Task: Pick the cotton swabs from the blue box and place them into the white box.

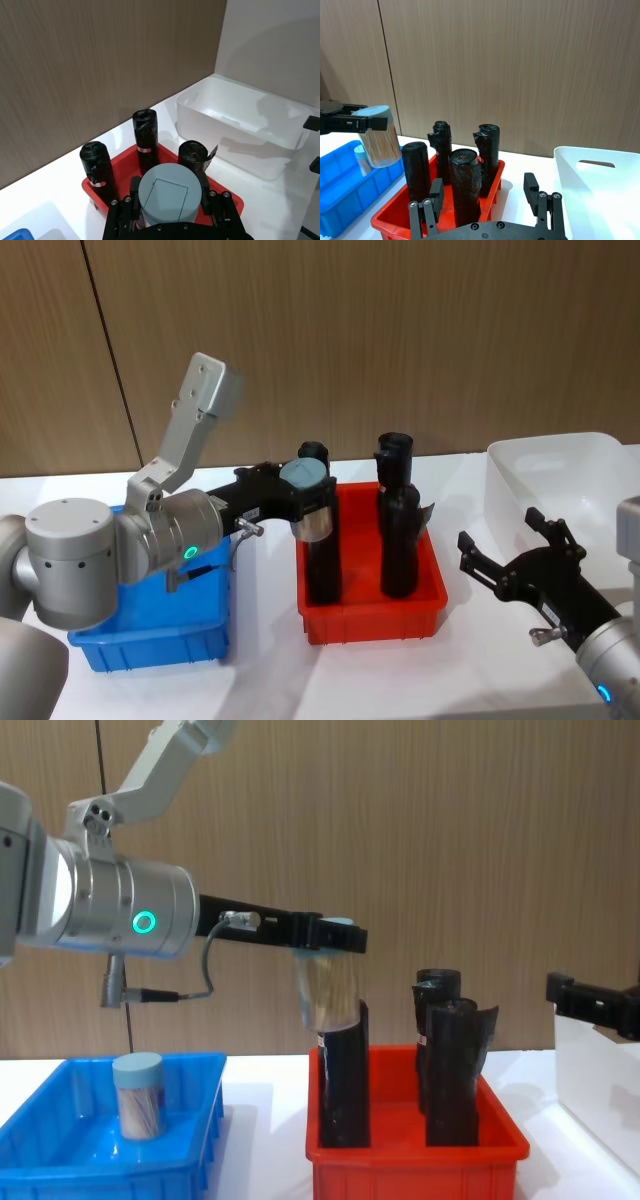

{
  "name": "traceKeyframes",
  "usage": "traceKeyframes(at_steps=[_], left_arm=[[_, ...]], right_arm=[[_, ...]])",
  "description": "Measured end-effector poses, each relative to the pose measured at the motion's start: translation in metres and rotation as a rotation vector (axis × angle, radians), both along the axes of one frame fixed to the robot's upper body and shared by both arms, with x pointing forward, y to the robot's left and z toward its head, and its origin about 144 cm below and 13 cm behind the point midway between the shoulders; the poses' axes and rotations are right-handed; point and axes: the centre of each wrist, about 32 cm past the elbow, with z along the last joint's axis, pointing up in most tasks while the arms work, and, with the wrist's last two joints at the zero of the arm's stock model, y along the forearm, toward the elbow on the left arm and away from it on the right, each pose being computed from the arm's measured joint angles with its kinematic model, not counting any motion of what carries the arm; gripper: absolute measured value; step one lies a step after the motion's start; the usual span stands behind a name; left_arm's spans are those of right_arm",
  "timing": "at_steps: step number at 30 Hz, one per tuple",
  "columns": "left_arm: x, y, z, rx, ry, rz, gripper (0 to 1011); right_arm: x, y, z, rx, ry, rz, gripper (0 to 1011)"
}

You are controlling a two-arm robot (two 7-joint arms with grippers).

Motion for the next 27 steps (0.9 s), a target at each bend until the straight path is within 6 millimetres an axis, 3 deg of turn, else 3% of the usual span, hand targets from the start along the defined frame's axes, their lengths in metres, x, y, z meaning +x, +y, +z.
traceKeyframes(at_steps=[27], left_arm=[[0.0052, -0.0054, 0.0030, 0.002, 0.014, -0.031, 669]], right_arm=[[0.0000, 0.0000, 0.0000, 0.000, 0.000, 0.000, 1003]])
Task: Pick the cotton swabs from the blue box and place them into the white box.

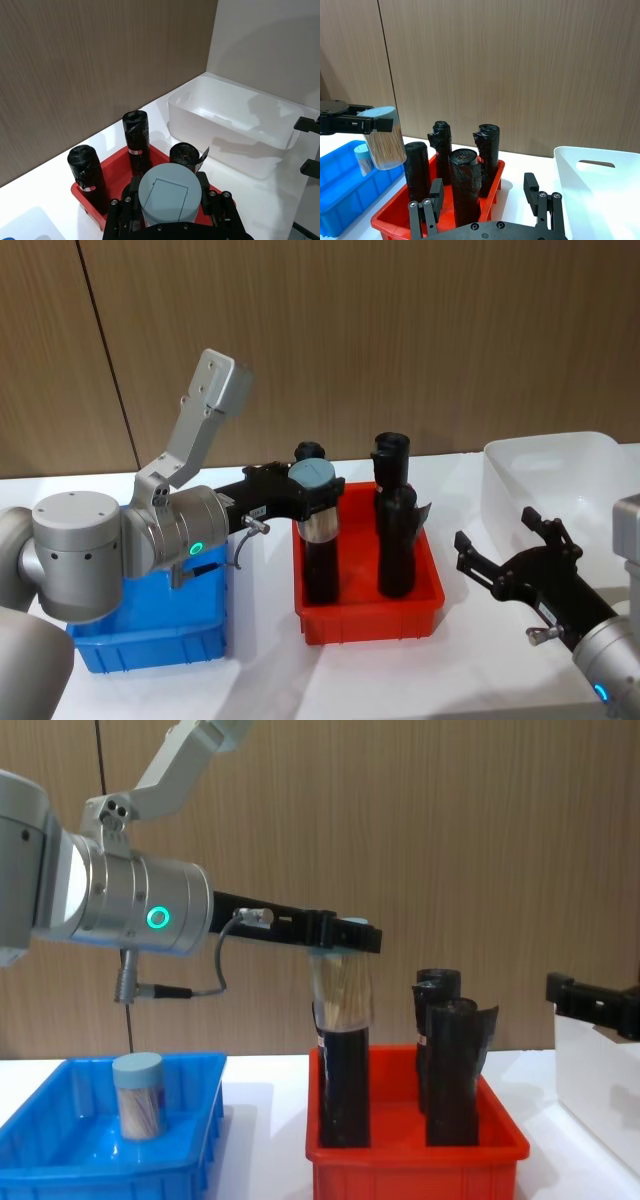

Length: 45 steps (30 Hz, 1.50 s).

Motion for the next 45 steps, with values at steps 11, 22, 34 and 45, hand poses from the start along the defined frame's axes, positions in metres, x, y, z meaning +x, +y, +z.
traceKeyframes(at_steps=[11, 22, 34, 45], left_arm=[[0.000, 0.000, 0.000, 0.001, 0.001, -0.002, 669], [0.001, -0.001, 0.000, 0.000, 0.002, -0.004, 669], [0.001, -0.001, 0.000, 0.000, 0.002, -0.004, 669], [0.001, -0.001, 0.000, 0.000, 0.002, -0.004, 669]], right_arm=[[0.000, 0.000, 0.000, 0.001, -0.001, 0.004, 1003], [0.005, 0.004, 0.001, 0.003, 0.003, 0.047, 1003], [0.016, 0.009, 0.002, 0.003, 0.029, 0.143, 1003], [0.033, 0.013, 0.004, 0.032, 0.067, 0.227, 1003]])
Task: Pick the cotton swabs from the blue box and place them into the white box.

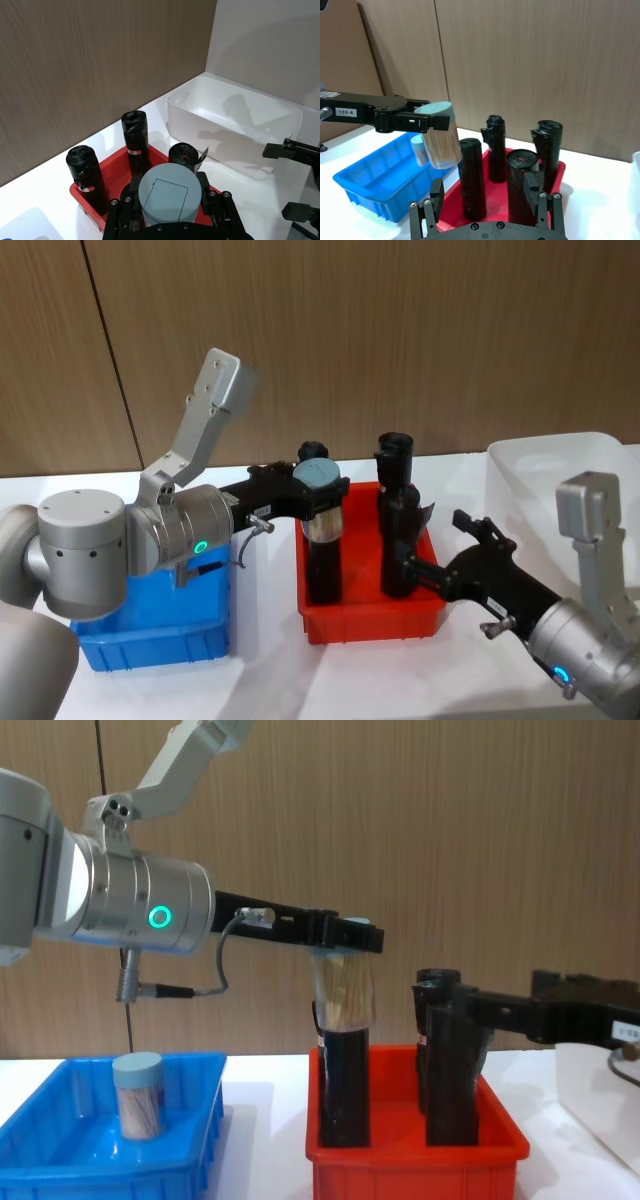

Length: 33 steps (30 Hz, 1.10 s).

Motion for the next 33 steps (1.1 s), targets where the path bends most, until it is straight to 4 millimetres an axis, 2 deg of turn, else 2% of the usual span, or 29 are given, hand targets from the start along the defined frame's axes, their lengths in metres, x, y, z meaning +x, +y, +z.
traceKeyframes(at_steps=[15, 33], left_arm=[[0.000, 0.000, 0.000, 0.000, 0.000, 0.000, 669], [0.000, 0.000, 0.000, 0.000, 0.000, 0.000, 669]], right_arm=[[0.032, 0.004, 0.003, 0.057, 0.071, 0.089, 1003], [0.059, 0.018, 0.002, 0.054, 0.117, 0.169, 1003]])
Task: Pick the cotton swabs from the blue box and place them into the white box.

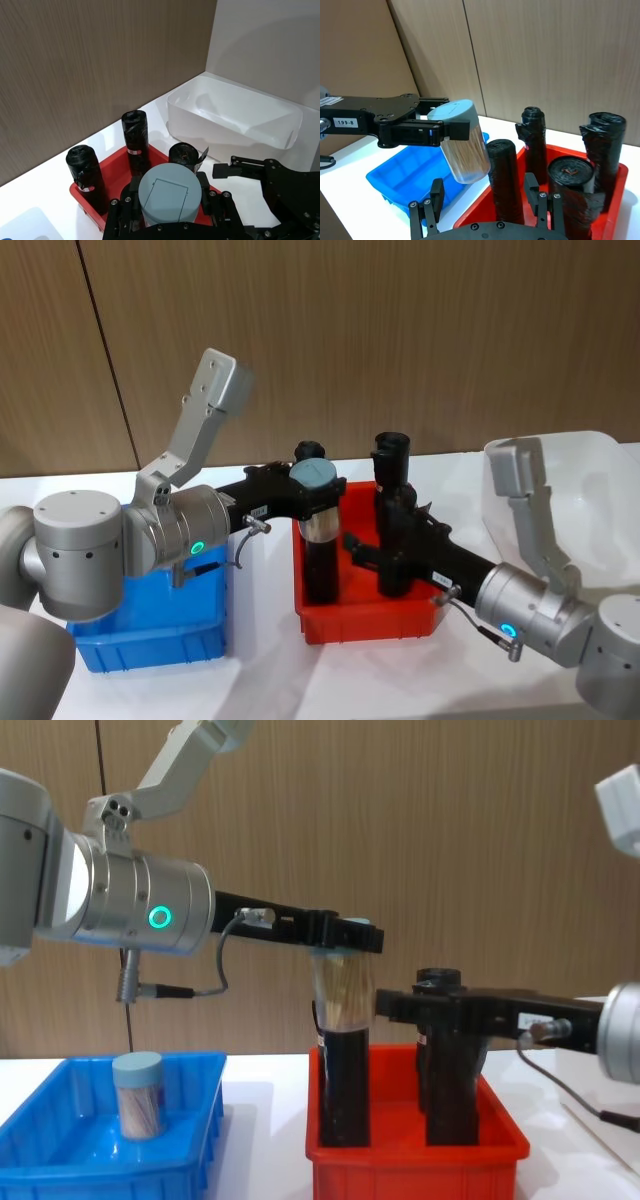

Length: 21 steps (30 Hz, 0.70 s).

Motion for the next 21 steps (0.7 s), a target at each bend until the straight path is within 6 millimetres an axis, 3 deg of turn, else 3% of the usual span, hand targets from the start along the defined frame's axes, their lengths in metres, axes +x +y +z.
traceKeyframes(at_steps=[21], left_arm=[[0.000, 0.000, 0.000, 0.000, 0.000, 0.000, 669]], right_arm=[[0.020, 0.019, -0.001, -0.037, 0.003, 0.047, 1003]])
